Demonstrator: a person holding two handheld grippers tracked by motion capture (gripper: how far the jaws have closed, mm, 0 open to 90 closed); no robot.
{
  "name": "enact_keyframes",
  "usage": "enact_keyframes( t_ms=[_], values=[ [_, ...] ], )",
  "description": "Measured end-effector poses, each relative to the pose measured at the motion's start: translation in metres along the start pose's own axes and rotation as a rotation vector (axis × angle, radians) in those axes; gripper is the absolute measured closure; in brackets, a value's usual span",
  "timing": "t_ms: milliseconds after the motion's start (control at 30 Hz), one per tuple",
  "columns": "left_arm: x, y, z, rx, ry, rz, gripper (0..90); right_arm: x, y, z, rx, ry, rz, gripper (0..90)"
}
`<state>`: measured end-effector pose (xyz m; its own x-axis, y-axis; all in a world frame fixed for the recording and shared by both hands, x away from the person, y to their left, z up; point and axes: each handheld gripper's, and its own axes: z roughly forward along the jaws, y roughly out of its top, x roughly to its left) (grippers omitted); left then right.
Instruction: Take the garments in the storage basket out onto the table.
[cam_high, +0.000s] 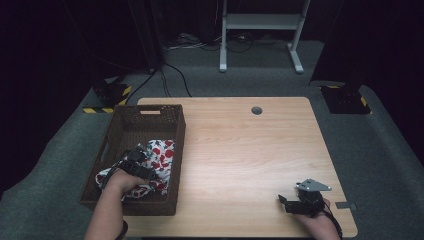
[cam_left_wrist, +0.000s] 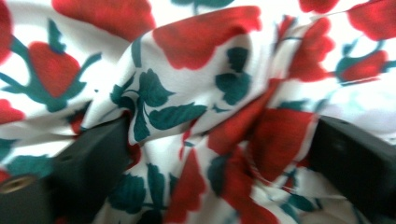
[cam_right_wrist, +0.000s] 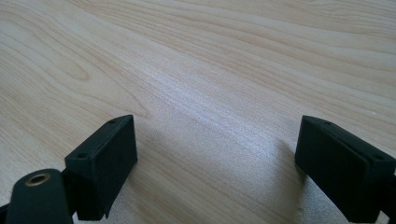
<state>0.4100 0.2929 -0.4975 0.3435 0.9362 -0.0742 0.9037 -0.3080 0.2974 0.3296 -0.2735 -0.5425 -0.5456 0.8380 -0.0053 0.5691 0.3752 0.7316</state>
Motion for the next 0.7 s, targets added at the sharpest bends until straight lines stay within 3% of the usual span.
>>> enact_keyframes(
  t_ms=[100, 133, 200, 300, 467, 533, 700],
  values=[
    [-0.012, 0.002, -0.003, -0.014, -0.026, 0.082, 45.4, 0.000, 0.000, 0.000, 0.000, 0.000, 0.000, 12.6],
    [-0.016, 0.003, -0.003, -0.013, -0.014, 0.109, 51.2, 0.000, 0.000, 0.000, -0.001, 0.001, 0.000, 12.6],
    [-0.023, 0.006, -0.003, -0.005, 0.006, 0.149, 57.4, 0.000, 0.000, 0.000, -0.001, 0.001, 0.001, 12.6],
    [-0.025, 0.007, -0.003, -0.007, 0.004, 0.170, 67.8, 0.000, 0.000, 0.000, -0.001, 0.002, 0.001, 12.7],
    [-0.024, 0.006, -0.008, -0.042, 0.003, 0.183, 74.6, -0.001, 0.000, 0.000, -0.002, 0.004, 0.002, 12.7],
    [-0.023, 0.004, -0.013, -0.084, 0.002, 0.194, 74.7, -0.001, 0.000, 0.000, -0.003, 0.005, 0.002, 12.7],
    [-0.022, 0.001, -0.027, -0.178, 0.051, 0.200, 75.1, -0.001, 0.000, 0.000, -0.002, 0.003, 0.001, 12.8]
  ],
)
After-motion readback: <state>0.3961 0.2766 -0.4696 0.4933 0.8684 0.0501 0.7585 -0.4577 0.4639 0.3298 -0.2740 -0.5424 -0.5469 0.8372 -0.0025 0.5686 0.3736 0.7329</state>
